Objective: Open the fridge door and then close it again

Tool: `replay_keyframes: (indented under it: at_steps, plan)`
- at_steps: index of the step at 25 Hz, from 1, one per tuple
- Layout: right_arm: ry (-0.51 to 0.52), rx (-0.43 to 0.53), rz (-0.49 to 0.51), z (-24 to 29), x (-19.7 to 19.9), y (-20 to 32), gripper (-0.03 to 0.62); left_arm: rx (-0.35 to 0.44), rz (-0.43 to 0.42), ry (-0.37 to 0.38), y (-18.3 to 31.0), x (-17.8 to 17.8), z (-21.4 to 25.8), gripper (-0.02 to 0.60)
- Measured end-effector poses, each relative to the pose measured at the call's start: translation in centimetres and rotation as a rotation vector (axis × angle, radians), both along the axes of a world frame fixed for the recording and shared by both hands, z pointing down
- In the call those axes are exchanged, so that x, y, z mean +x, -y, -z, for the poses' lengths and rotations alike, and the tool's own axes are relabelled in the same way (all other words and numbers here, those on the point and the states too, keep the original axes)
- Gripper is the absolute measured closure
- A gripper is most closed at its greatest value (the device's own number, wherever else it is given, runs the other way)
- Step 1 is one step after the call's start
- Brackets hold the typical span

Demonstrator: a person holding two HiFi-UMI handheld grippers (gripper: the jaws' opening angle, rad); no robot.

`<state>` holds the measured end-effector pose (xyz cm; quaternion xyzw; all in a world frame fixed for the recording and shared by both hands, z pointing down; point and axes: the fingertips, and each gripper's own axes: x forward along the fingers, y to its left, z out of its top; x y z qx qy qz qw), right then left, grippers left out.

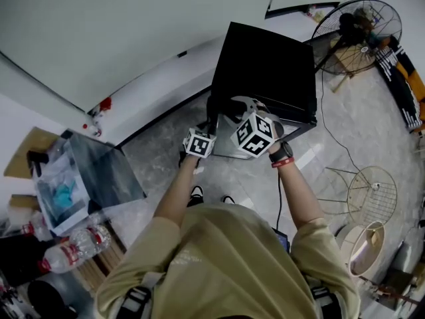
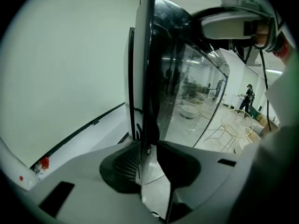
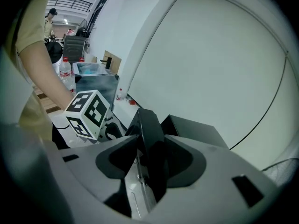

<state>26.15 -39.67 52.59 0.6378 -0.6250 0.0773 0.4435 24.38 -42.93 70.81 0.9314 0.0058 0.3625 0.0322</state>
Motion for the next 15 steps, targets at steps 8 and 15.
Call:
replay_keyframes:
  at_steps: [8,15]
  plan:
    - [-0.043,0.003,-0.081,-0.2,2.1,0.9,0.399,0.003,-0.070,-0.001,1.0,2.5,-0.1,0.477]
    - [-0.048,-0.004,-0.124,-0.2,2.9,1.4,0.399,-0.009,-0.136,0.003,1.4,3.2,-0.2,0.477]
